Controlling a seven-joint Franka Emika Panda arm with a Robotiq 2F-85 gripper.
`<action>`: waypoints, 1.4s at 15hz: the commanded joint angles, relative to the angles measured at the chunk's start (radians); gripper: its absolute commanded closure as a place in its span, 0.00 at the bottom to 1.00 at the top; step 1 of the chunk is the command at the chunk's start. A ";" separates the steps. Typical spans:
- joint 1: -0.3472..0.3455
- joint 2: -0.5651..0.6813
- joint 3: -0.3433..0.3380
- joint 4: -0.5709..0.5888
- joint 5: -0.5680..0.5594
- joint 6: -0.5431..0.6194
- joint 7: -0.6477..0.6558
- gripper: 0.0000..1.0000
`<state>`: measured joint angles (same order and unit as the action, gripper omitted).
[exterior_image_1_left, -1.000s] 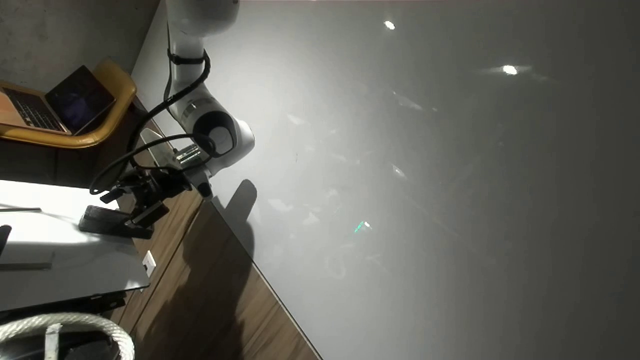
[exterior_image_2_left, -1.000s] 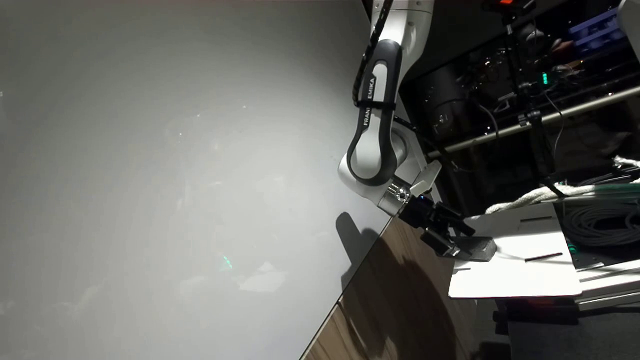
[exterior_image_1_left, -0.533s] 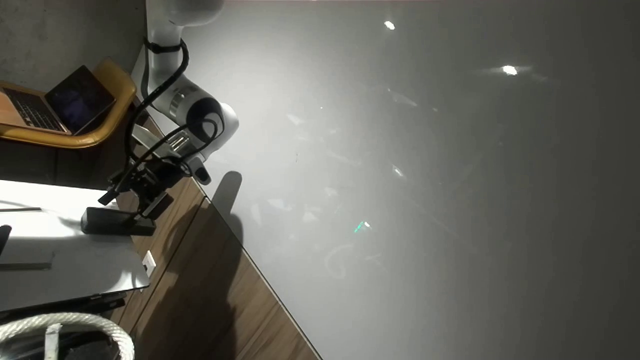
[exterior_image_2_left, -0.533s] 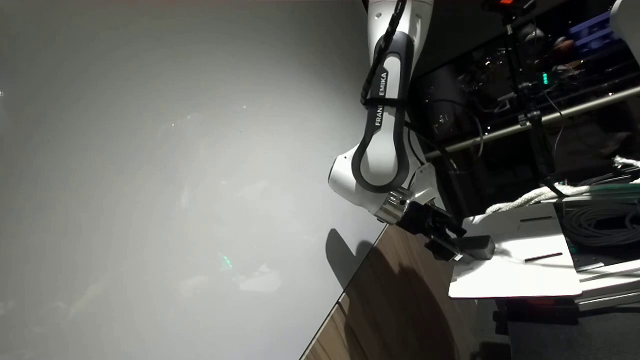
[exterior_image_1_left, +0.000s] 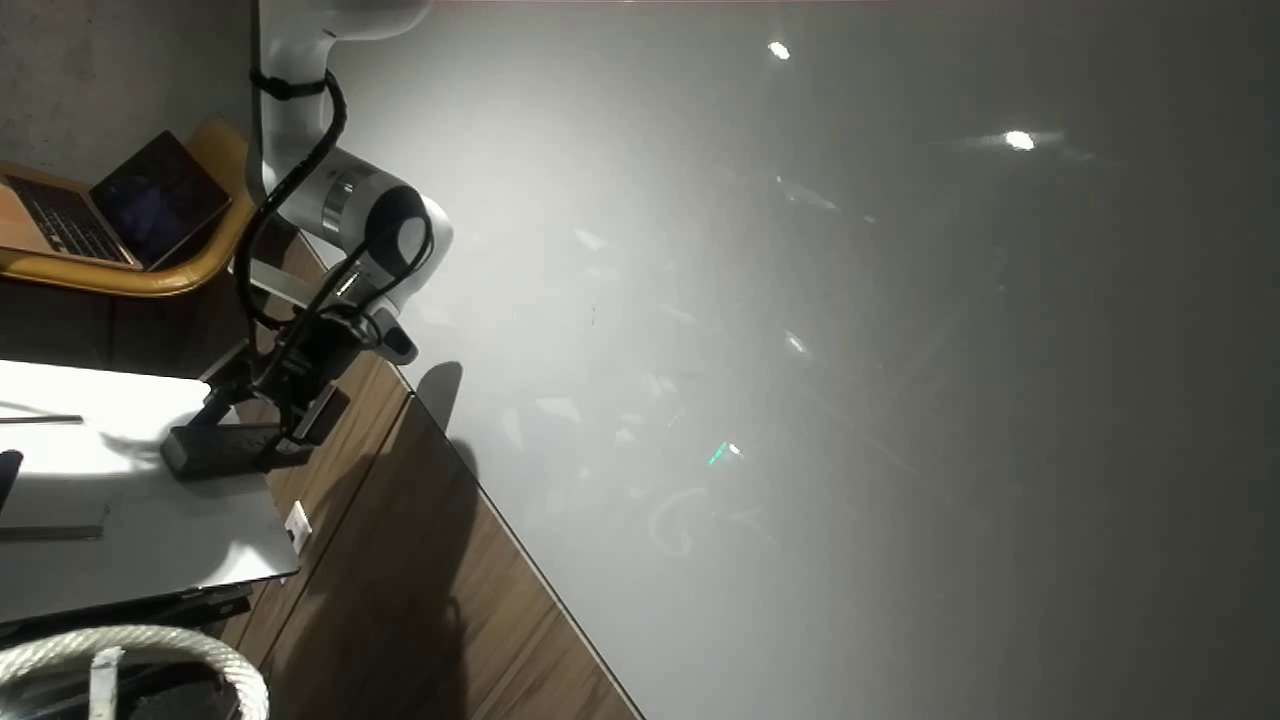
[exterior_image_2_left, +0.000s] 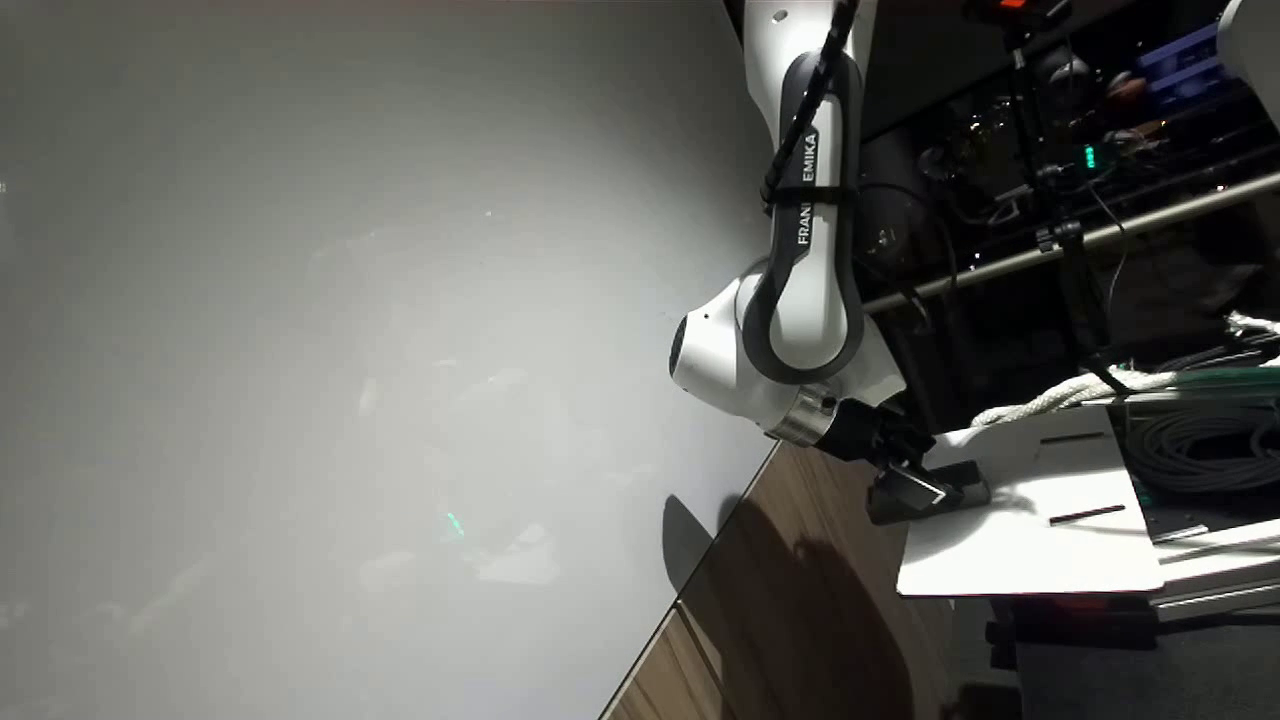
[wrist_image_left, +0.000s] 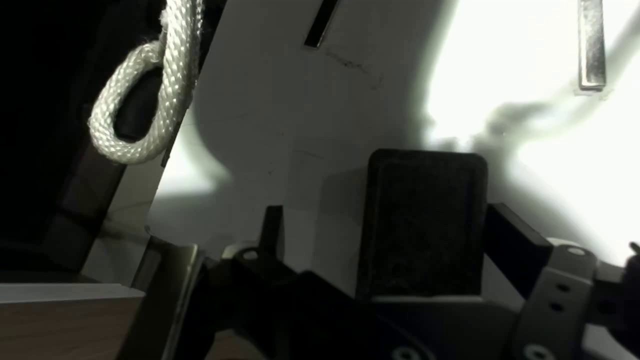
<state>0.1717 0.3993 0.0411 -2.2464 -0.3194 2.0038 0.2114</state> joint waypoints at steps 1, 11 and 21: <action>0.015 -0.045 0.006 -0.037 -0.026 0.013 0.022 0.00; -0.002 -0.071 0.030 -0.088 0.019 0.024 -0.015 0.00; -0.031 -0.070 0.053 -0.143 0.129 0.081 -0.123 0.00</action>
<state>0.1595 0.3590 0.0774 -2.3599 -0.2355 2.0645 0.1431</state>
